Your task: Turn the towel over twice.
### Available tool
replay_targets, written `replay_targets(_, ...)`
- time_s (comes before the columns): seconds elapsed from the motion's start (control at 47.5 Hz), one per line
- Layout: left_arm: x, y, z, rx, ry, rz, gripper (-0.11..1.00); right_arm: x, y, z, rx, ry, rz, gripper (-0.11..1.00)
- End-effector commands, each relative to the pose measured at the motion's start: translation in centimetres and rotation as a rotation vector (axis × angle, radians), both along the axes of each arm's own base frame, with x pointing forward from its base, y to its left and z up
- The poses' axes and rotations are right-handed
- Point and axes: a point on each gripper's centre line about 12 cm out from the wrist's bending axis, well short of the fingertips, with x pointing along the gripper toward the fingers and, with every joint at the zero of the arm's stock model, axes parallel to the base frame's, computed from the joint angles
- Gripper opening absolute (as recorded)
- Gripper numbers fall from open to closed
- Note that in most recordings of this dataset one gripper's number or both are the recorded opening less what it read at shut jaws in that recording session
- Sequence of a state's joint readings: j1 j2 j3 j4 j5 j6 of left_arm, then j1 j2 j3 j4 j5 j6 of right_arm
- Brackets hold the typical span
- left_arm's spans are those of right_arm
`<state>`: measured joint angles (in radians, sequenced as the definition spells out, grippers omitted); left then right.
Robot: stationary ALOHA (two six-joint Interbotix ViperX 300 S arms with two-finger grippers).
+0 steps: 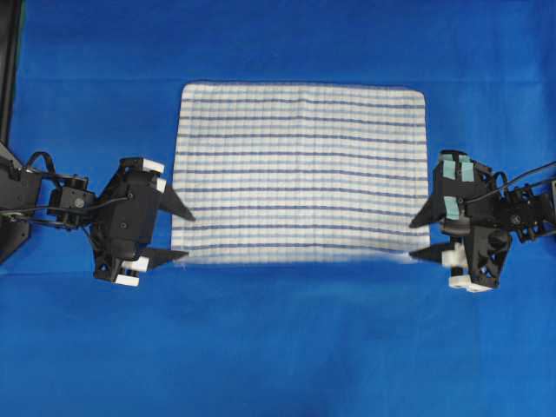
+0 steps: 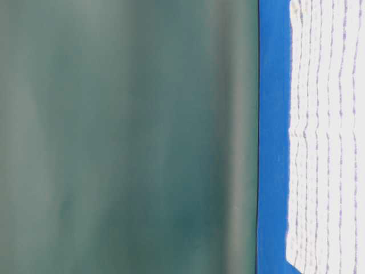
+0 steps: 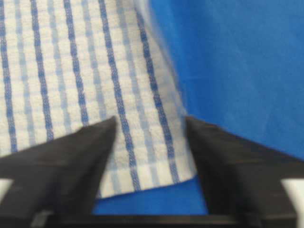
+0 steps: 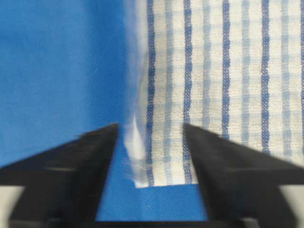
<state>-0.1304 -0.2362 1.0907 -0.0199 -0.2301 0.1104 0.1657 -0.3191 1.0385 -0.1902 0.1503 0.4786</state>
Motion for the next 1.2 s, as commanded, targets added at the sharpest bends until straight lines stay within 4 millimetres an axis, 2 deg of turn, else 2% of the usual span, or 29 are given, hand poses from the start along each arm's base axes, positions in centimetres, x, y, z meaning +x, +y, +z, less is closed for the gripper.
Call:
replay_targets(0.0,0.6,-0.2,1.4,-0.009,-0.036,0.0,0.71,0.6,0.2,1.5,0.002,-0.046,0.008,0.67)
replay_targets(0.042,0.6,-0.2,1.8,-0.007,-0.033,-0.002,0.79,0.6,0.2,1.8,-0.001,-0.05,0.01,0.65)
replay_targets(0.084,0.6,-0.2,2.1,-0.001,-0.031,-0.007,0.81,0.6,0.2,2.2,-0.005,-0.056,0.011,0.63)
replay_targets(0.231,0.5,-0.1,3.8,0.007,-0.049,-0.012,0.77,0.3,-0.1,4.0,-0.033,-0.092,0.022,0.61)
replay_targets(0.4,0.1,0.6,6.8,0.003,-0.142,0.006,0.76,-0.5,-0.8,7.3,-0.075,-0.201,0.033,0.61)
replay_targets(0.568,-0.8,1.8,9.6,-0.005,-0.243,0.051,0.76,-2.3,-2.3,10.4,-0.11,-0.331,0.004,0.61)
replay_targets(0.799,-2.8,3.7,12.2,-0.007,-0.35,0.12,0.76,-5.5,-4.1,14.0,-0.16,-0.434,-0.064,0.61)
replay_targets(1.009,-5.3,4.2,14.1,-0.017,-0.447,0.15,0.75,-7.7,-4.8,15.2,-0.193,-0.48,-0.09,0.61)
replay_targets(1.178,-7.2,4.2,14.5,-0.018,-0.471,0.152,0.75,-8.9,-5.3,14.7,-0.206,-0.495,-0.113,0.61)
